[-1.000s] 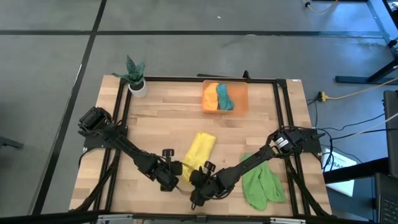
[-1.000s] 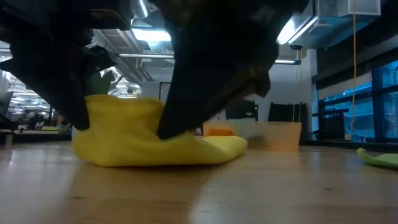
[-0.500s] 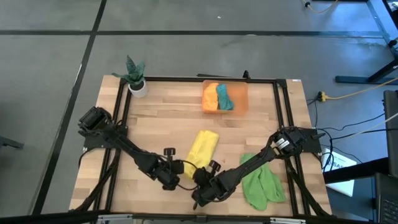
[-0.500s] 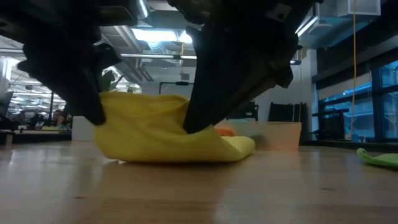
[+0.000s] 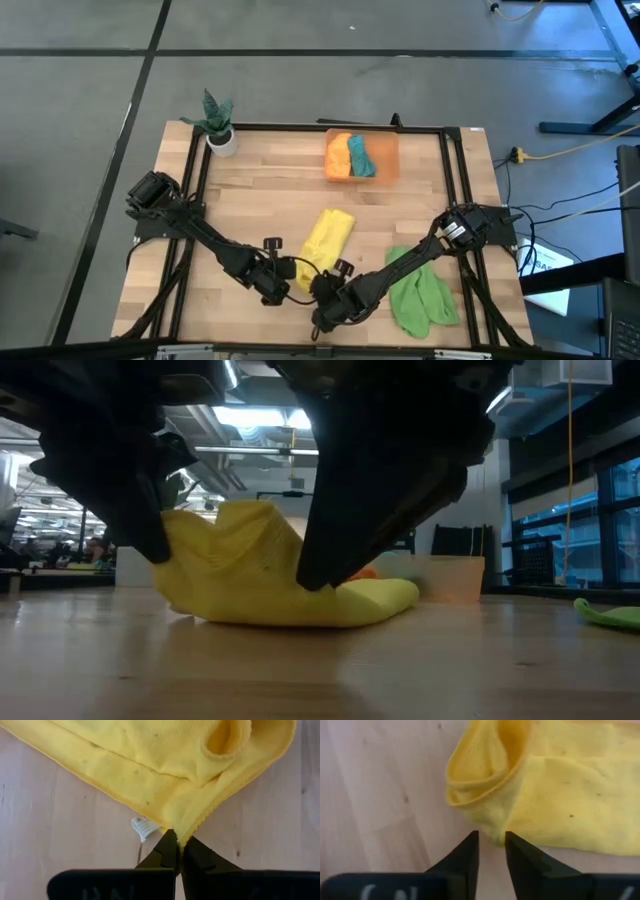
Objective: Roll microfiber towels into tight, uniform cylinder then place into a basket
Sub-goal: Roll the yellow microfiber towel
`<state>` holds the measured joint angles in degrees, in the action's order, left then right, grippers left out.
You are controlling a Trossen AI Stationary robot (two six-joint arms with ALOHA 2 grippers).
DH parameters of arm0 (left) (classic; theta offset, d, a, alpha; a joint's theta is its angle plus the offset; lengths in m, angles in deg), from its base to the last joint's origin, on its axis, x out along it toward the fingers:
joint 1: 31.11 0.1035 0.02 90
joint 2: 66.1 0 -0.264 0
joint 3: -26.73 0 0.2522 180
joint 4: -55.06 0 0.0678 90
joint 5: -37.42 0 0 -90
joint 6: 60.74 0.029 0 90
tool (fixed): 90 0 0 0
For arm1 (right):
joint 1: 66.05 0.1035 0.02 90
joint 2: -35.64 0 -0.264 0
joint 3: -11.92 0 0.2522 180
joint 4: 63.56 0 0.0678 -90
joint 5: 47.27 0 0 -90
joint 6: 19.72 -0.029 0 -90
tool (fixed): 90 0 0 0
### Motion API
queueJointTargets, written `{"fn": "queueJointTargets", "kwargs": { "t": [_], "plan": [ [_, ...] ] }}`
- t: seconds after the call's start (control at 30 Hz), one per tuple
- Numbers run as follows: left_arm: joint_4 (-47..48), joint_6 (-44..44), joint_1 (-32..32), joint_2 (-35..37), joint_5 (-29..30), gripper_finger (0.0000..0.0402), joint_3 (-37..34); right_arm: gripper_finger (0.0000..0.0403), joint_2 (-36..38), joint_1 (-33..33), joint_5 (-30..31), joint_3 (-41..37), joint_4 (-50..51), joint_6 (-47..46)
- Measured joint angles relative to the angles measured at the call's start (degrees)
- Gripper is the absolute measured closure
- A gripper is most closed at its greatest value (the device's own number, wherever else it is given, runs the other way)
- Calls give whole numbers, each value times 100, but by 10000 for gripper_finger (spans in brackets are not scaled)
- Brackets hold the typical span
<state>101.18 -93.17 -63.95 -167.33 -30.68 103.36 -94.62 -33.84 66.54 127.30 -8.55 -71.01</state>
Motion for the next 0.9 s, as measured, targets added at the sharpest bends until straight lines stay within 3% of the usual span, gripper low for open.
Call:
{"fn": "queueJointTargets", "kwargs": {
  "t": [0.23, 0.5, 0.9],
  "plan": [
    [0, 4, 92, -2, -9, 401, 0, 265, -2, 3, -147, 39, -236, 509],
    [-2, 13, 122, -2, -65, 401, 0, 265, 0, 59, 383, 292, -175, 986],
    [-2, 15, 118, -4, -85, 401, 0, 271, -29, 28, 658, 295, -295, 1148]
  ]
}}
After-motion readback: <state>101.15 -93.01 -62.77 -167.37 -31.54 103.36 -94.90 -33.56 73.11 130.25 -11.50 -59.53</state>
